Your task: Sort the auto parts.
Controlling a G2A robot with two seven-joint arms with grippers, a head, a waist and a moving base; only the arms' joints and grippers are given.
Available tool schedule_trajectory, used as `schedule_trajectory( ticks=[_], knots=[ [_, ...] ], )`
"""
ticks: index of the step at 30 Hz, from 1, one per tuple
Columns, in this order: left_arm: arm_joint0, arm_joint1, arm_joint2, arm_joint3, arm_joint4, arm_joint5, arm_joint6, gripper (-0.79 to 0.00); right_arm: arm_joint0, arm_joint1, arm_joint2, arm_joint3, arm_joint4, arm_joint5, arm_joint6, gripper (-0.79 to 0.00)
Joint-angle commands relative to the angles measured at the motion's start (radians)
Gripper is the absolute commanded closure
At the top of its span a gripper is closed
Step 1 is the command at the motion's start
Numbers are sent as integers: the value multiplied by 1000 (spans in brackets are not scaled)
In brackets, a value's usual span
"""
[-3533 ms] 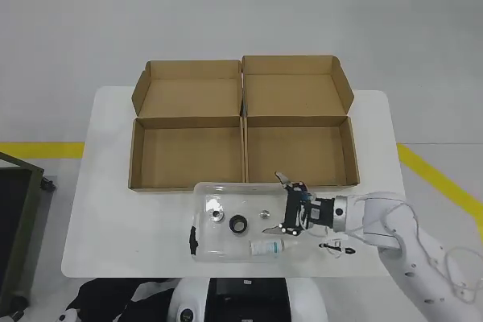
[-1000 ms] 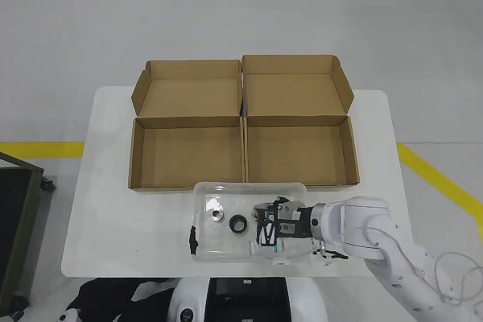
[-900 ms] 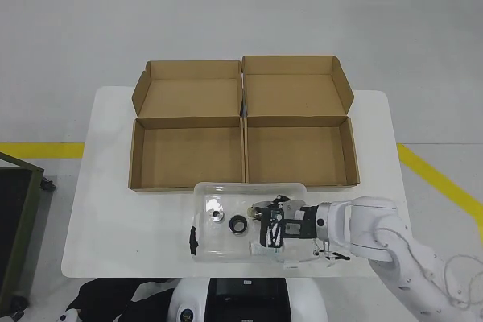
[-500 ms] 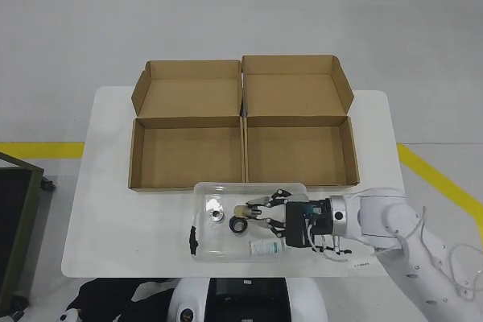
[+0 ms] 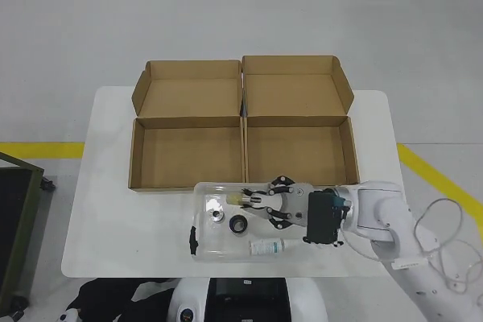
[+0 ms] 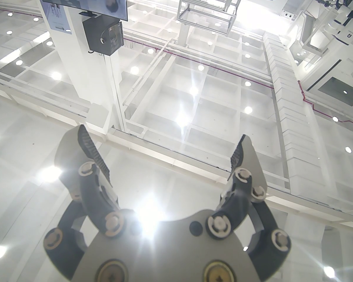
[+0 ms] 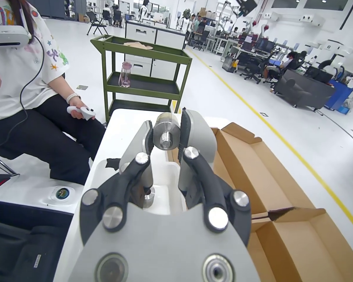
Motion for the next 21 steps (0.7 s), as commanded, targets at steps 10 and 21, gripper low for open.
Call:
schedule_trajectory(
  ticks=[10, 21],
  knots=[
    [0, 0, 0, 0, 0, 0, 0, -785, 57, 6, 34, 68, -25, 9, 244, 0],
    [0, 0, 0, 0, 0, 0, 0, -785, 175, -3, -18, 226, 130, 92, 629, 0]
  ],
)
